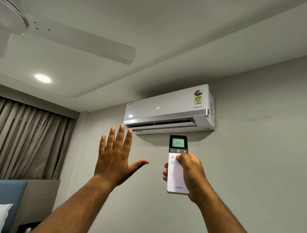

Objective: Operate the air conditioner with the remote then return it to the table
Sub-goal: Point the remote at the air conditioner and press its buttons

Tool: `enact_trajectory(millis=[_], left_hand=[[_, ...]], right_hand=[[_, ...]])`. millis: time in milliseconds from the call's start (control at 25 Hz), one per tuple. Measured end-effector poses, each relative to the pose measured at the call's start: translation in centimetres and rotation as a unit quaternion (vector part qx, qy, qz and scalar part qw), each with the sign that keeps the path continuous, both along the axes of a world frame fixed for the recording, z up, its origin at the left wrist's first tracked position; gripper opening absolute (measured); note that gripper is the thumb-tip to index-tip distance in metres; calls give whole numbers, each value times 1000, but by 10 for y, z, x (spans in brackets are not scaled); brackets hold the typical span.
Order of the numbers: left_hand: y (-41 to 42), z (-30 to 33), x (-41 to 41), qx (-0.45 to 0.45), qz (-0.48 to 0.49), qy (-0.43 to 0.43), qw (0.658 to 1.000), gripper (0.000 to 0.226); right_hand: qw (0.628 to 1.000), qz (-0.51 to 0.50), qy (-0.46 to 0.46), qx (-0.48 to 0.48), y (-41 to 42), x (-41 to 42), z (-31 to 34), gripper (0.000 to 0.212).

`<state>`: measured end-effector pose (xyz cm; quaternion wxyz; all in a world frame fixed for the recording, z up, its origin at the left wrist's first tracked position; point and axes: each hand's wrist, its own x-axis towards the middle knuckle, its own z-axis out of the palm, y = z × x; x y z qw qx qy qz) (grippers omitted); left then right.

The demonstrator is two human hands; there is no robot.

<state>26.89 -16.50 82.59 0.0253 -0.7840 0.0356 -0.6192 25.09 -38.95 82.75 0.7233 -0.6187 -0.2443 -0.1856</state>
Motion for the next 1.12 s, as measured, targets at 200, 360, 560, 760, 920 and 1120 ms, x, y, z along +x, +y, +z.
enact_trajectory(millis=[200,360,560,760,920,1120], left_hand=[[-4,2,1,-3,-11,1,1000,103],[-9,3,0,-6,-16,0,1000,103],[-10,4,1,-7,-20,-3,1000,103],[-11,4,2,-9,-21,-4,1000,103],[-11,4,2,-12,-20,-5,1000,103],[-13,4,1,-15,-18,-4,1000,103]], right_hand=[[1000,2,-5,5,-4,-1,2,13],[1000,1,-8,7,-6,-4,3,12],[1000,-10,-5,3,-7,-3,3,12],[1000,-13,-3,-3,-7,-3,2,12],[1000,-13,-2,-5,-8,-3,1,11],[1000,-17,-2,-7,-10,-5,0,14]])
